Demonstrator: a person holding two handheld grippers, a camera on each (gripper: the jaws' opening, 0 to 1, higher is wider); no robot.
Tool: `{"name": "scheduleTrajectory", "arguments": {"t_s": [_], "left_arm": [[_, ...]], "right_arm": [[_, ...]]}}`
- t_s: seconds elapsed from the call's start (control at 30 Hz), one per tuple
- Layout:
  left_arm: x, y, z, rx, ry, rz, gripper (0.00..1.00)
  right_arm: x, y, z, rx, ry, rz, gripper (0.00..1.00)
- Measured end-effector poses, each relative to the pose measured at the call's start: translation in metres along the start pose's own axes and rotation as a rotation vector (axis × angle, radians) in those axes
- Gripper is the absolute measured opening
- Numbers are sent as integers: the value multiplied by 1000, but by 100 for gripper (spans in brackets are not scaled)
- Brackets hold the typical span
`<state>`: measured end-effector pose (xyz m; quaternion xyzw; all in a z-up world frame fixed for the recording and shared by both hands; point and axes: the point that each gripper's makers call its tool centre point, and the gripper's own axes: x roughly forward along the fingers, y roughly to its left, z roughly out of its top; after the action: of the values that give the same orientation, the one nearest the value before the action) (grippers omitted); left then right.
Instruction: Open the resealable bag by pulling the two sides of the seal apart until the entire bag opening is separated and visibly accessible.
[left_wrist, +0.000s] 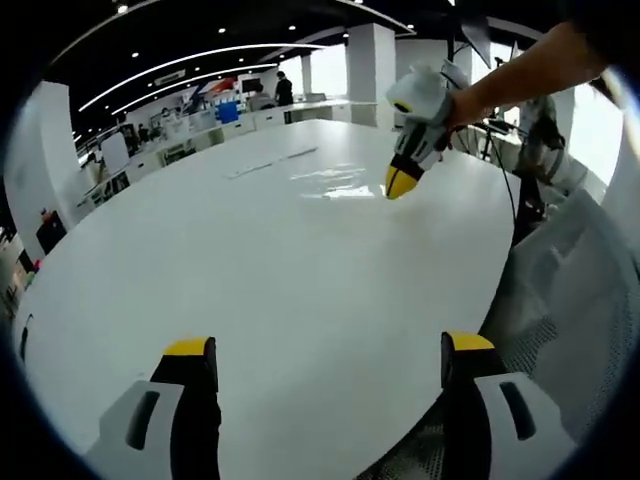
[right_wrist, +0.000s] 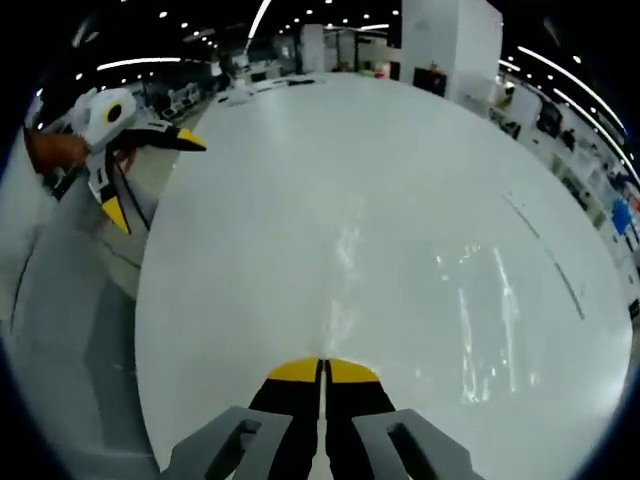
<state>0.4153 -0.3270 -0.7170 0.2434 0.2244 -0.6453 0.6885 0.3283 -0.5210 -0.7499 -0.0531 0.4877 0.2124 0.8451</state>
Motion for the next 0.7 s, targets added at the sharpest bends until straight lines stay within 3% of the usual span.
{"name": "scheduleTrajectory", "arguments": {"t_s": [0.07, 0.3, 0.6, 0.7], "left_arm": [[4, 0, 5, 24, 0, -11, 90], [17, 0, 22, 125, 1, -55, 85], [30, -9, 36, 235, 0, -102, 69], [34, -12, 43, 308, -1, -113, 65]], "right_arm": [[-1, 4, 0, -64, 16, -7, 0], [-7, 24, 5, -100, 12, 17, 0], [-16, 60, 7, -168, 6, 78, 0], [-19, 68, 3, -210, 24, 90, 0]]}}
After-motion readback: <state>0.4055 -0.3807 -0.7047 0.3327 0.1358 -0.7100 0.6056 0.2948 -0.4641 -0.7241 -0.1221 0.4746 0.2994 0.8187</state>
